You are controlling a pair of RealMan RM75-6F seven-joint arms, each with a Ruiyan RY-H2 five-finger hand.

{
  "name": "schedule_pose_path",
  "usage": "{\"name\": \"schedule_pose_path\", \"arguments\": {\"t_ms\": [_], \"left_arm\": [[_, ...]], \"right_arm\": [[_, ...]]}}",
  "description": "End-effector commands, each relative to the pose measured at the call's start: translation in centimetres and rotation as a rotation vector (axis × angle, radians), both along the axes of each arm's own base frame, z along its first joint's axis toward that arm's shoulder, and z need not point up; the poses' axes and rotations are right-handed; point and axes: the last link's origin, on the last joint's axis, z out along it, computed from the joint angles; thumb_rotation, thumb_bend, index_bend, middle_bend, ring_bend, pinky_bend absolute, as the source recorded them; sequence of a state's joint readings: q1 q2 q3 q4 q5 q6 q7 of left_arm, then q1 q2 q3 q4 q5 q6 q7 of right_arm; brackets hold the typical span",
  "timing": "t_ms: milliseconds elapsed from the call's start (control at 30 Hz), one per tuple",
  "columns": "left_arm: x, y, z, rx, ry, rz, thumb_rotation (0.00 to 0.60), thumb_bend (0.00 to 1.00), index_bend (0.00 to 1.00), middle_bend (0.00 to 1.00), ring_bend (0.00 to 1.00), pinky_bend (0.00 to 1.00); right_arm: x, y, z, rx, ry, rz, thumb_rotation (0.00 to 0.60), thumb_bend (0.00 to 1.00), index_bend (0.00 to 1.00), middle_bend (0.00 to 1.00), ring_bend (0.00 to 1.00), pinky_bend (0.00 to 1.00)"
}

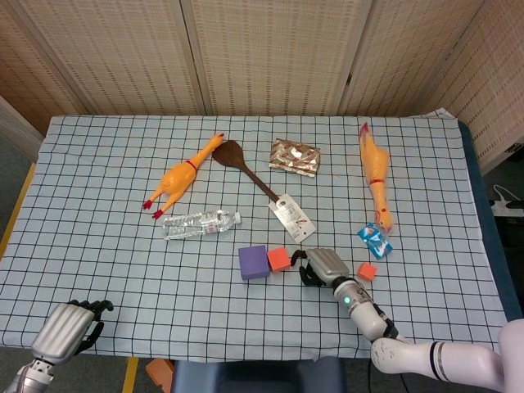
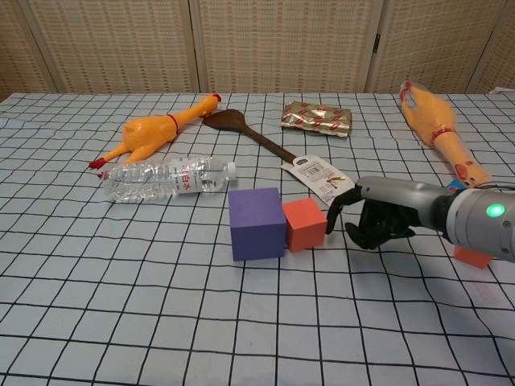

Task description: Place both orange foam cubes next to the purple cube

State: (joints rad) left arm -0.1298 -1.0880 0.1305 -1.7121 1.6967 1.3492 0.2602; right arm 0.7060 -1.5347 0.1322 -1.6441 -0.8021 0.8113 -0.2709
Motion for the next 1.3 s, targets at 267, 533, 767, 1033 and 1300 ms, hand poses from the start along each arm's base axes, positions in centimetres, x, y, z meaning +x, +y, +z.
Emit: {"name": "schedule_pose_path", "arguments": {"t_ms": [267,533,767,1033,1300], "left_arm": [[0.00,-0.01,-0.02,0.000,0.001,-0.001,0.600,0.50,0.40,0.52,0.57,0.60],[-0.02,-0.01,0.01,0.000,0.002,0.001,0.600,0.50,0.40,0.53,0.57,0.60],[0.00,-0.02,-0.01,0.000,0.002,0.001,0.600,0.50,0.40,0.53,0.57,0.60],[0.00,-0.04,-0.07,-0.002,0.004,0.001,0.600,0.50,0.40,0.53,0.58,0.60],[-0.02,-0.02,0.00,0.001,0.003,0.001,0.600,0.50,0.40,0.53,0.58,0.60]], "right_arm": [[-0.04,-0.01,-0.44,0.013,-0.035,0.009,0.600,0.62,0.38,1.00,0.87,0.92],[-0.05,-0.06,-0.53,0.015,-0.052,0.019,0.600,0.63,0.38,1.00,0.87,0.92],[-0.28,-0.27,-0.16,0.006,-0.045,0.023,0.600,0.63,0.38,1.00,0.87,0.92],[-0.43,-0.55,-0.23,-0.021,-0.017,0.030,0.600,0.63,0.38,1.00,0.87,0.93],[-0.05,-0.61,-0.69,-0.022,-0.045,0.039,0.600,0.63,0.38,1.00,0.87,0.93]]}}
